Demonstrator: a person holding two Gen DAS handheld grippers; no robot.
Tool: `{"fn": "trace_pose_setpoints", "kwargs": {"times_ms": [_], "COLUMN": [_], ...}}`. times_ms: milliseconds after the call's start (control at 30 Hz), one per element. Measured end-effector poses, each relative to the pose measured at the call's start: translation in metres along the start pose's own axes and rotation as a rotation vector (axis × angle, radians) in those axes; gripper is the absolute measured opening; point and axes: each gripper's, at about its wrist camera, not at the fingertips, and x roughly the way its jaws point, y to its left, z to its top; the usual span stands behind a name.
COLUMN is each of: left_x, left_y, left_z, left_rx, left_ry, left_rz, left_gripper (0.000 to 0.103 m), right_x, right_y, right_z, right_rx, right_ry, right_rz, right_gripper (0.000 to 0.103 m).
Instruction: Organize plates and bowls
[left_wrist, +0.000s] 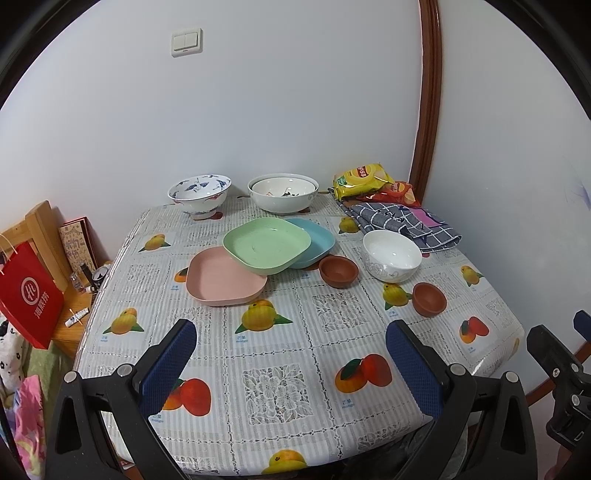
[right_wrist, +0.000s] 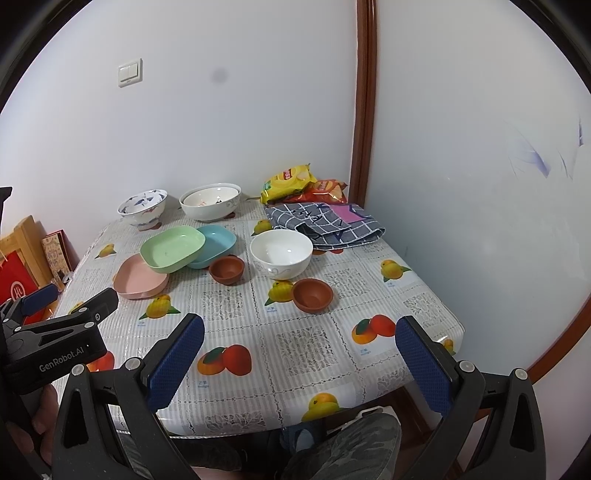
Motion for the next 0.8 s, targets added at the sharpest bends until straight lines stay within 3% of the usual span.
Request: {"fn": "trace_pose_setpoints", "kwargs": {"times_ms": [500, 800], "left_x": [-0.003, 0.015], "left_y": [0.001, 0.000], "left_z": [0.001, 0.002], "left_rx": [0.000, 0.005], "left_ry": [-0.010, 0.012], "left_rz": [-0.001, -0.004], "left_gripper": [0.103, 0.103], "right_x": [0.004, 0.031], "right_y": [0.001, 0.008], "right_z": [-0.002, -0.009], "right_rx": [-0.008, -0.020], "right_ry": [0.005, 0.060], "right_rz": [0.002, 0.015], "right_gripper": [0.102, 0.102]}}
